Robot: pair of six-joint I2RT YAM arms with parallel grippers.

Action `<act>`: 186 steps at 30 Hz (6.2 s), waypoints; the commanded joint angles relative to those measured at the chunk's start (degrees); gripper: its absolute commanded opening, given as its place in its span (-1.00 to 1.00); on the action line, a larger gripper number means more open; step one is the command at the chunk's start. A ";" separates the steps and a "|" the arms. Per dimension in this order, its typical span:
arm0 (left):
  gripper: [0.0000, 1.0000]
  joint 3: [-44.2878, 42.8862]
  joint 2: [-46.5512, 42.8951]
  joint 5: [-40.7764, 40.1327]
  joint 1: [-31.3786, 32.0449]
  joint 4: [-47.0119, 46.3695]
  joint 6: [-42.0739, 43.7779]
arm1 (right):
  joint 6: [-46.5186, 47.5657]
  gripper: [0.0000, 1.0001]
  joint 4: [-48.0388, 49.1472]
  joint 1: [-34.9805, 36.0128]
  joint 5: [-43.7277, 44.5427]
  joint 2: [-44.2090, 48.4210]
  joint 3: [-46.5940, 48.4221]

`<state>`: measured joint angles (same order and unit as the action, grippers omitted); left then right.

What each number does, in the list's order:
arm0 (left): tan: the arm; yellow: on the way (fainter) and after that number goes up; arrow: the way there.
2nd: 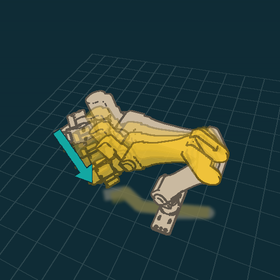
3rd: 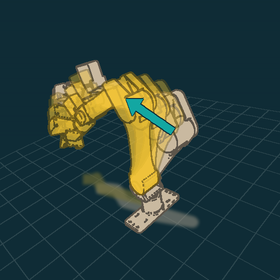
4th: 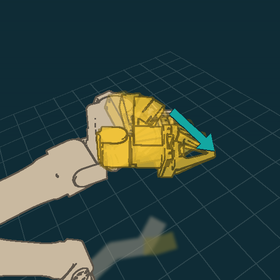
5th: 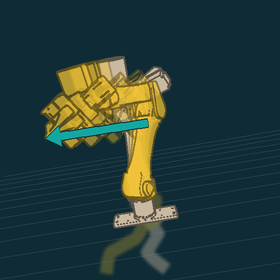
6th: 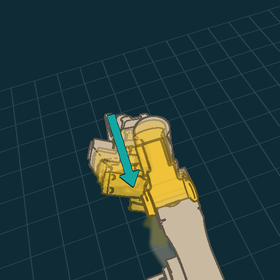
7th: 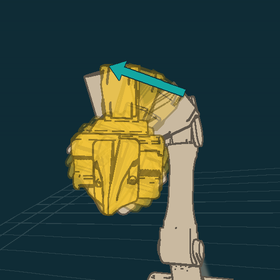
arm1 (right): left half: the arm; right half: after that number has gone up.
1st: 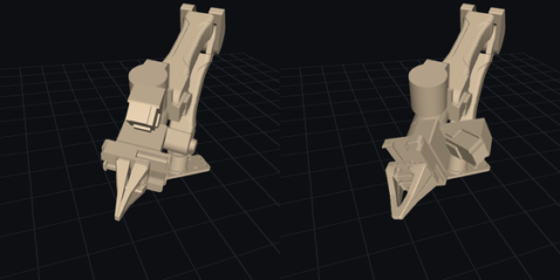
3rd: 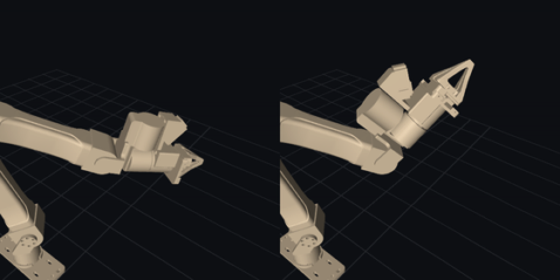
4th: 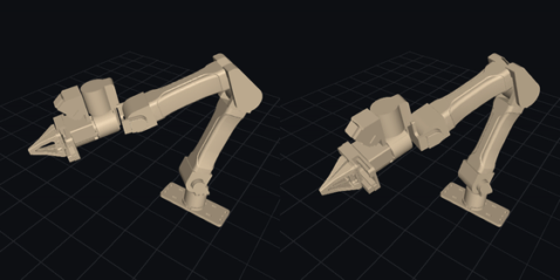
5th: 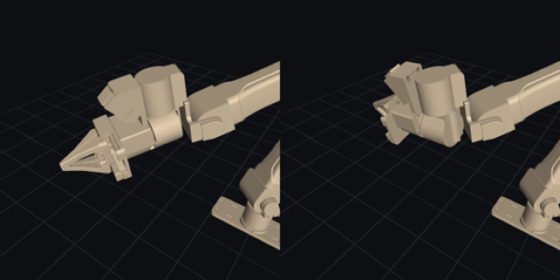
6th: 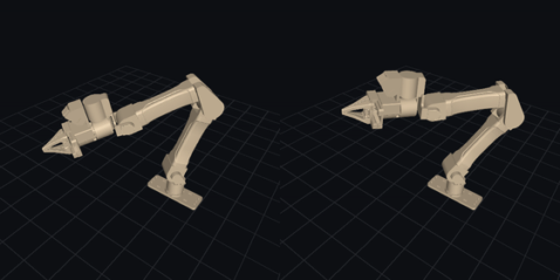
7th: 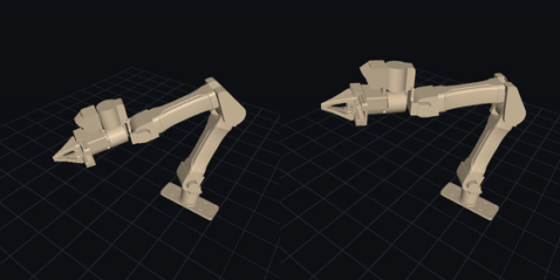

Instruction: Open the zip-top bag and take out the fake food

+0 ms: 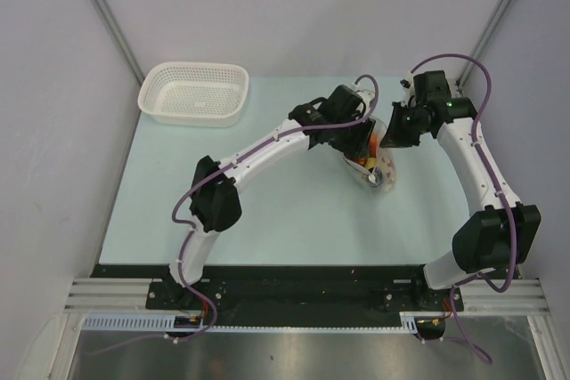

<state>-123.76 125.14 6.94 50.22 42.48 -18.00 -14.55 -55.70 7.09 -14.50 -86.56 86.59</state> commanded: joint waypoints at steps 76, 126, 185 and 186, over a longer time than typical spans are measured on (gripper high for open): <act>-0.99 -4.54 3.43 -22.32 -40.10 -14.65 -8.80 | -4.52 -1.00 4.73 3.10 6.68 -1.50 -2.04; -0.77 23.93 -18.80 1.76 -5.58 -25.97 -7.66 | -3.91 -1.00 3.23 2.75 1.32 -1.33 0.78; -0.54 3.61 7.32 -13.97 -1.09 -25.95 -31.41 | -6.81 -1.00 1.91 2.67 1.85 1.84 -2.47; -0.60 3.97 6.70 -13.97 -1.09 -26.48 -30.79 | -6.38 -1.00 1.91 2.23 1.85 1.92 -2.56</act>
<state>-119.72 134.47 -6.50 48.73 19.29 -52.45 -22.20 -52.95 10.92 -12.58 -86.96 84.23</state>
